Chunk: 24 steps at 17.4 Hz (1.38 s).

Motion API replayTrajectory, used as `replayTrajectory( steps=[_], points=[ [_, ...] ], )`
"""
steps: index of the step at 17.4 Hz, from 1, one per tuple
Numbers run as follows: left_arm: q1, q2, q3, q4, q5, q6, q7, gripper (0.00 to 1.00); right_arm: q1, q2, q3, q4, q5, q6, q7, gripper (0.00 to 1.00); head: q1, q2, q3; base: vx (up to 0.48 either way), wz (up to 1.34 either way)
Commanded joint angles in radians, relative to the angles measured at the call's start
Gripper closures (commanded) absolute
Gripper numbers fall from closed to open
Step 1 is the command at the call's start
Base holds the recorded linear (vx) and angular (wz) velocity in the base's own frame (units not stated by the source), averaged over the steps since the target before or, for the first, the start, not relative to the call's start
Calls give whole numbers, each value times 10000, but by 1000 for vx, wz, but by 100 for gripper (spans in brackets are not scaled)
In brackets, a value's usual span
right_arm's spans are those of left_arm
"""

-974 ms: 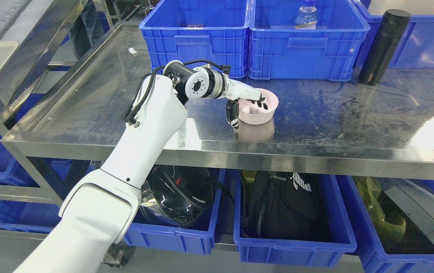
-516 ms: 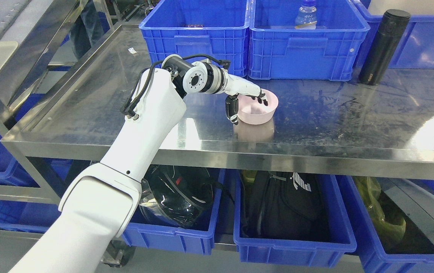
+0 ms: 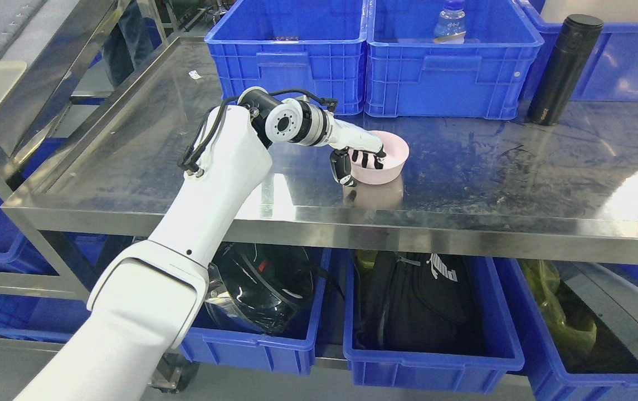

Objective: Stack pink IKEA bowl on shelf middle layer
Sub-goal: 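Lower the left hand onto the pink bowl rim and close fingers, then lift the pink bowl off the shelf with the left hand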

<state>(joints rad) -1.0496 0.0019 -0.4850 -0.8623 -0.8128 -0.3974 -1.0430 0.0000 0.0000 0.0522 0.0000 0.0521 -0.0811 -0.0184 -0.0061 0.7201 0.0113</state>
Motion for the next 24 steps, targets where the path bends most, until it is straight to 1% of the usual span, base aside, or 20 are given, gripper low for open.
replayTrajectory(
  steps=[1,4,6,8,12,15,19,22,24],
  points=[
    [49,155,844,294,13,-718,-231,97,46,-175,0,-175,0,-2,0,0,0,0,0,0,0],
    [80,155,1595,4,13,-1377,-231,100,30,-175,0,-175,0,-2,0,0,0,0,0,0,0],
    [110,155,2163,-608,29,-1731,-231,100,46,-175,0,-175,0,-2,0,0,0,0,0,0,0],
    [400,155,2928,-1558,44,-2267,-246,100,46,-175,0,-175,0,-2,0,0,0,0,0,0,0],
    [1030,155,3865,-3108,105,-2529,-262,100,30,-175,0,-175,0,-2,0,0,0,0,0,0,0],
    [1582,155,4357,-3800,778,-3880,-262,100,46,-175,0,-175,0,-2,0,0,0,0,0,0,0],
    [2349,155,4680,-5058,1071,-3880,-140,100,46,-175,0,-175,0,-2,0,0,0,0,0,0,0],
    [2350,155,5002,-5243,1500,-3880,-139,100,46,-175,0,-175,0,-2,0,0,0,0,0,0,0],
    [2335,155,5156,-5305,2447,-3880,-246,100,46,-175,0,-175,0,-2,0,0,0,0,0,0,0]
  ],
)
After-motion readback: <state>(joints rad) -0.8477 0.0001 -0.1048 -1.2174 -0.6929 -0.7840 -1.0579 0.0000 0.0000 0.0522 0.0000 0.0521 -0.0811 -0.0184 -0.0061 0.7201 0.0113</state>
